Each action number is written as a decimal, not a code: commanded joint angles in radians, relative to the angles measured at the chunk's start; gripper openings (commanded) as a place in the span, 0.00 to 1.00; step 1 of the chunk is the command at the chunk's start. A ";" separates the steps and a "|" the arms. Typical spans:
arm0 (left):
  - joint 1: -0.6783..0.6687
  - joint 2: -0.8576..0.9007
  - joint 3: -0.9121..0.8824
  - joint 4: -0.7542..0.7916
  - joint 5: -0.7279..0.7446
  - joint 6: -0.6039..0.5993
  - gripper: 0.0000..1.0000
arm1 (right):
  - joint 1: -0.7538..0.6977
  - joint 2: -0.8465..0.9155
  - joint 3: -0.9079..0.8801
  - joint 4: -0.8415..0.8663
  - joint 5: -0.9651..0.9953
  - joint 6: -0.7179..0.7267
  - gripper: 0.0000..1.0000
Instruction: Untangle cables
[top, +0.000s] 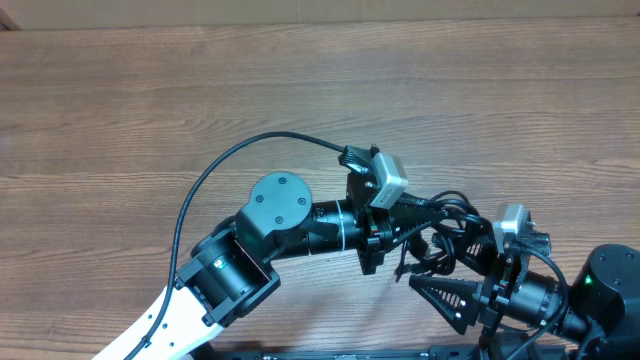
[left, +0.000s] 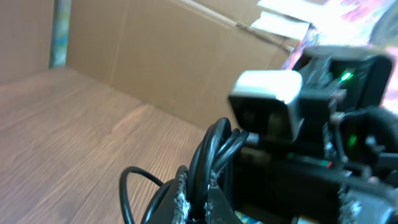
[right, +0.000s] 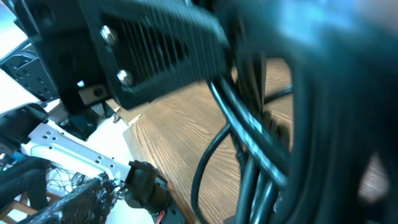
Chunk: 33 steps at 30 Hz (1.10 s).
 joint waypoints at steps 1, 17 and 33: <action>-0.006 -0.005 0.023 0.090 0.024 -0.100 0.04 | -0.001 -0.002 0.014 -0.014 -0.008 -0.030 0.80; 0.012 -0.006 0.023 0.368 0.019 -0.280 0.04 | -0.001 -0.002 0.014 -0.106 0.031 -0.136 0.71; 0.116 -0.011 0.023 0.026 0.007 -0.121 0.04 | -0.001 -0.002 0.015 -0.132 0.232 -0.075 0.70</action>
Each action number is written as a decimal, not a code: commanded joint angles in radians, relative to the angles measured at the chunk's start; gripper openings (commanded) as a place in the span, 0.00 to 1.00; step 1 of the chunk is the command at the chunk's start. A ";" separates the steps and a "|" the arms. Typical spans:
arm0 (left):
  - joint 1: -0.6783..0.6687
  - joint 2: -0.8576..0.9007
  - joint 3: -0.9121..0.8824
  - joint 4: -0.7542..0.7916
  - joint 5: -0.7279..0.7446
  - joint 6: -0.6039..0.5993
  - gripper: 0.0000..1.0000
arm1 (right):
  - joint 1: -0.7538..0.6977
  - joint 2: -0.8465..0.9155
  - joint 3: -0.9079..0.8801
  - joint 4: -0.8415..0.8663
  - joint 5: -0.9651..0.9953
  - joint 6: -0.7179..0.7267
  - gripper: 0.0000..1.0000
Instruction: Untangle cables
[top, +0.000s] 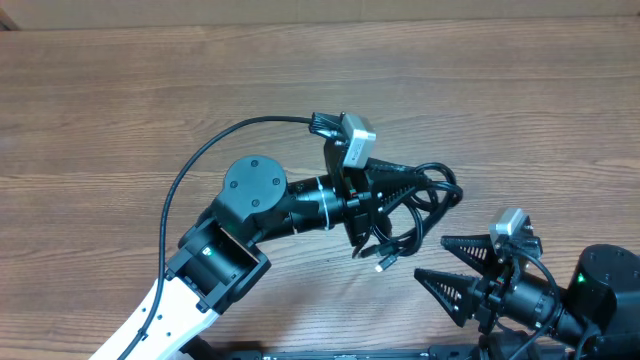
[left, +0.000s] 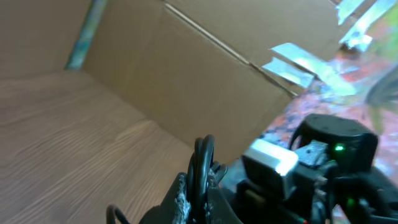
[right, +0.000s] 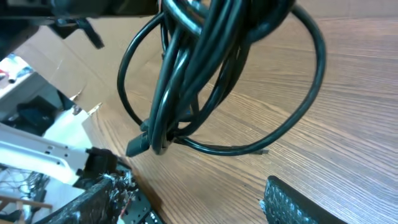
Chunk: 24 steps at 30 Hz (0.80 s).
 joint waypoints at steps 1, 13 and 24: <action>0.002 -0.016 0.021 -0.035 0.001 0.084 0.04 | -0.001 -0.001 0.006 0.005 0.110 0.075 0.70; -0.006 -0.014 0.021 -0.252 0.208 0.260 0.04 | -0.001 -0.001 0.006 0.047 0.092 0.125 0.60; -0.053 0.043 0.021 -0.210 0.186 0.263 0.04 | -0.001 -0.001 0.006 0.077 -0.056 0.072 0.04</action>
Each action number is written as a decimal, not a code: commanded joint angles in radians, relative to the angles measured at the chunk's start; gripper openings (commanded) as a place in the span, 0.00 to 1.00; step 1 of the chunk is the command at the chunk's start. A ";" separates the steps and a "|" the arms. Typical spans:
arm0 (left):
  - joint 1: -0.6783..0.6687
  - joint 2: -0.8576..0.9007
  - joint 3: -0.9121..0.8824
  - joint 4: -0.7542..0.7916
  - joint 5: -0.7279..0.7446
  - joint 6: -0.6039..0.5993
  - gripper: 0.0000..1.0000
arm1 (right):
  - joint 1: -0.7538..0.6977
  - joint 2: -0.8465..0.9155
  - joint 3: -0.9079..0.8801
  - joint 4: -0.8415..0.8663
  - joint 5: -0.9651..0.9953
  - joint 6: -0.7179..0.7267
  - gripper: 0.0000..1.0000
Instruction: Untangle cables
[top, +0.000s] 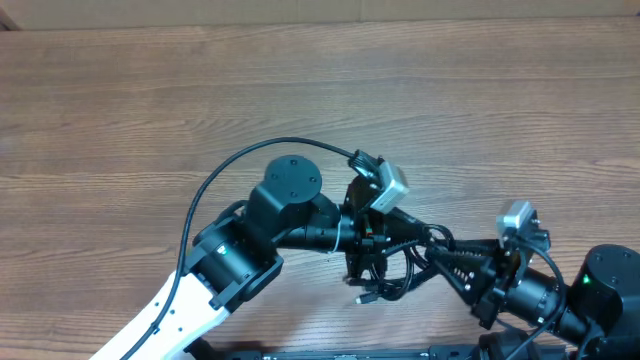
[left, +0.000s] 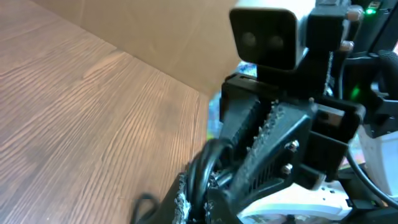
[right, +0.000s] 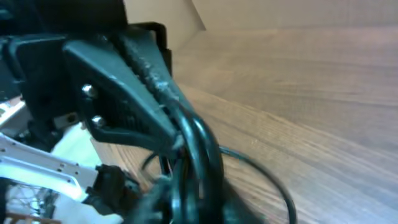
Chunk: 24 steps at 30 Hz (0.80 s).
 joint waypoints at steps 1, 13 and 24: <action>-0.005 0.006 0.021 0.053 -0.020 0.018 0.04 | 0.000 -0.002 0.006 0.000 -0.045 -0.025 0.04; -0.004 0.006 0.021 -0.082 -0.159 -0.005 1.00 | 0.000 -0.002 0.006 -0.011 0.393 0.383 0.04; -0.054 0.007 0.021 -0.254 -0.394 0.093 1.00 | 0.000 -0.002 0.006 0.006 0.369 0.454 0.04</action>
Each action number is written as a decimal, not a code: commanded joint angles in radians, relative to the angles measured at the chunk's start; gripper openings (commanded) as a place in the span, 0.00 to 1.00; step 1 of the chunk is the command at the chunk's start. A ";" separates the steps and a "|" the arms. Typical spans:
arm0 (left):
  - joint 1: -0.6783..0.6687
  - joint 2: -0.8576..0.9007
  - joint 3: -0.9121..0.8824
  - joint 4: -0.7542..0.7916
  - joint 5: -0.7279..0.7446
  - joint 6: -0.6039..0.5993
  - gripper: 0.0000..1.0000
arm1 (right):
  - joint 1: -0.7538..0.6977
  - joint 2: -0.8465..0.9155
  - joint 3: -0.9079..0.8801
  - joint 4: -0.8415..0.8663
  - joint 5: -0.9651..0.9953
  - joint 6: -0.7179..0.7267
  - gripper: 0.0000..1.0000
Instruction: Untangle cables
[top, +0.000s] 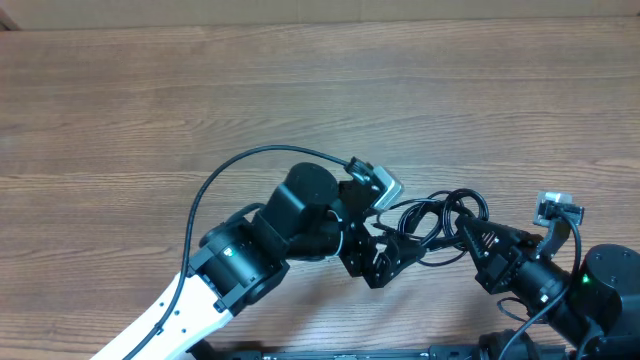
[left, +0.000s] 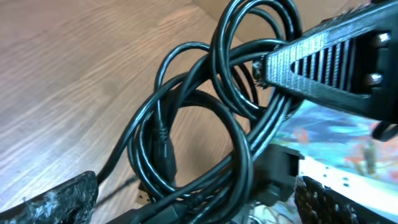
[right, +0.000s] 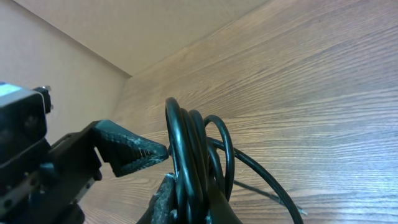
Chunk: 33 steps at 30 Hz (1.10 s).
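A bundle of tangled black cables (top: 435, 215) hangs between the two grippers over the wooden table. My right gripper (top: 478, 240) is shut on the bundle; in the right wrist view its fingers (right: 168, 199) pinch several strands of the cables (right: 193, 143). My left gripper (top: 392, 258) is open at the bundle's left side. In the left wrist view the loops (left: 205, 124) lie between its wide-apart fingers (left: 62, 199), and a plug (left: 165, 152) hangs among them. A loose cable end (right: 297, 214) trails onto the table.
The wooden table (top: 150, 90) stretches to the far side and the left. A thin black lead (top: 230, 170) arcs from the left arm's wrist camera over the table. A cardboard wall (right: 124, 25) borders the table.
My left gripper was shut on the bundle with the right fingers around it. Now the left gripper is open and the right is shut on the bundle, which sits further right.
My left gripper held the bundle close to the open right gripper. Then it held it further left, apart from the right gripper. Then the bundle was between the right fingers. Now the right gripper holds it and the left has let go.
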 joint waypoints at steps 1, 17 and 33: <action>-0.018 0.000 0.019 -0.001 -0.104 0.043 1.00 | 0.003 -0.002 0.006 0.015 -0.020 0.016 0.04; -0.028 0.060 0.019 -0.032 -0.294 -0.054 0.94 | 0.003 -0.002 0.006 0.078 -0.204 -0.058 0.04; -0.027 0.063 0.019 -0.012 -0.505 -0.238 0.94 | 0.003 -0.002 0.006 0.109 -0.323 -0.113 0.04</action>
